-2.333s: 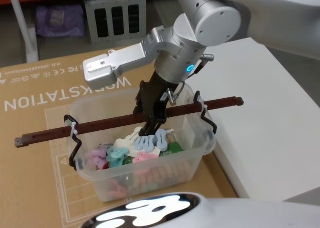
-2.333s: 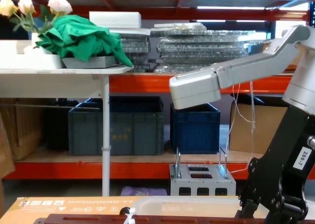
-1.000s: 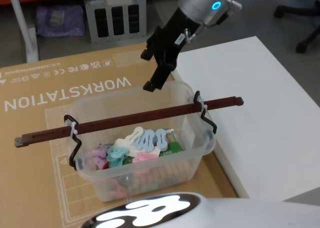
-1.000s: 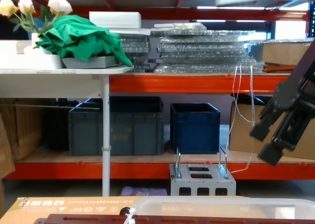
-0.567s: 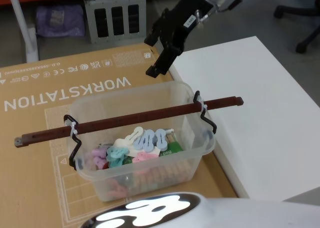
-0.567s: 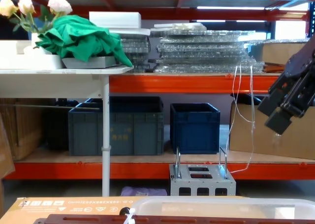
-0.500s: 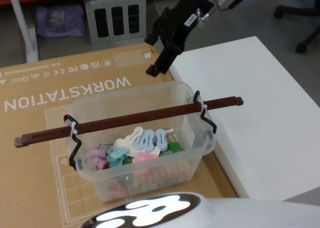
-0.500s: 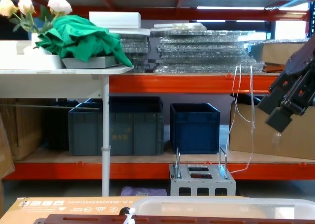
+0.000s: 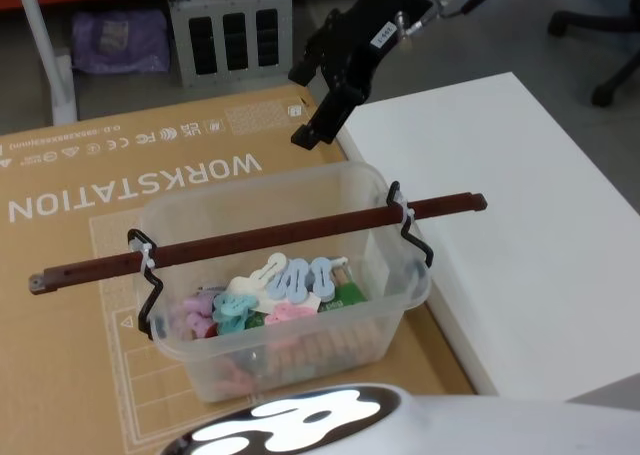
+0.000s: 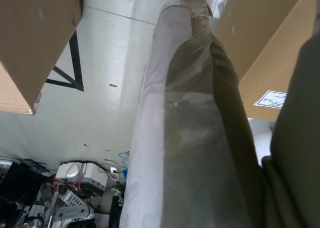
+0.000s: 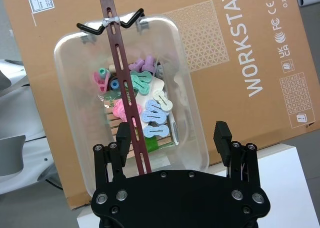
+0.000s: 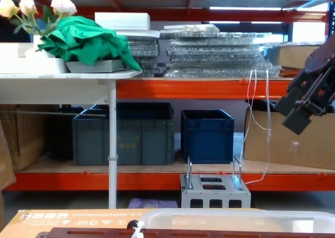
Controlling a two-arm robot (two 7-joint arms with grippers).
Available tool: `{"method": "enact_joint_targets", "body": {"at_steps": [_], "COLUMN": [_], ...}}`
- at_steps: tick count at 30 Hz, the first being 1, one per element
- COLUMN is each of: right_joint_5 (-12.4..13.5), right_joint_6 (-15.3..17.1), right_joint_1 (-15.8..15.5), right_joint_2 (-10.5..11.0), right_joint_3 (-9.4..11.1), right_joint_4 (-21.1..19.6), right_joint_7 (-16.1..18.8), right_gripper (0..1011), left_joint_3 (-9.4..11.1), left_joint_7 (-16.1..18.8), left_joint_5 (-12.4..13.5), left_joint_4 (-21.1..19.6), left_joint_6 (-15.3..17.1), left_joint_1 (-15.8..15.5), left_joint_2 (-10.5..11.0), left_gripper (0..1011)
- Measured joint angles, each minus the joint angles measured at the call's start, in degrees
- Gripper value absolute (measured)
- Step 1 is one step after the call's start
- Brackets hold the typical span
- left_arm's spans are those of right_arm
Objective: Use one hand to grasp the basket and place it at the designated location.
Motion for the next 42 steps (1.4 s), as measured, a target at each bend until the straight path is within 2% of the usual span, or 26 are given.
{"method": "enact_joint_targets", "body": {"at_steps": [18,27,33,42], "right_joint_5": [-0.8,-2.4,-3.9,-4.8], "right_joint_6": [0.1,0.2,0.2,0.3], "right_joint_1": [-0.7,-1.4,-2.0,-2.3], "right_joint_2": [-1.0,-2.0,-2.8,-3.3], "right_joint_3": [0.1,-1.6,-3.6,-5.6], "right_joint_4": [0.2,-0.2,-0.6,-0.9], "right_joint_7": [0.5,0.7,1.2,1.4], "right_gripper": [1001,1001,1001,1001], "left_joint_3": [0.0,0.0,0.0,0.0], "left_joint_7": [0.0,0.0,0.0,0.0], "left_joint_5": [0.0,0.0,0.0,0.0], "left_joint_4": [0.0,0.0,0.0,0.0], "left_joint_6": [0.0,0.0,0.0,0.0], "left_joint_1": [0.0,0.0,0.0,0.0], "left_joint_2": [0.0,0.0,0.0,0.0], "left_gripper": [0,0,0,0]}}
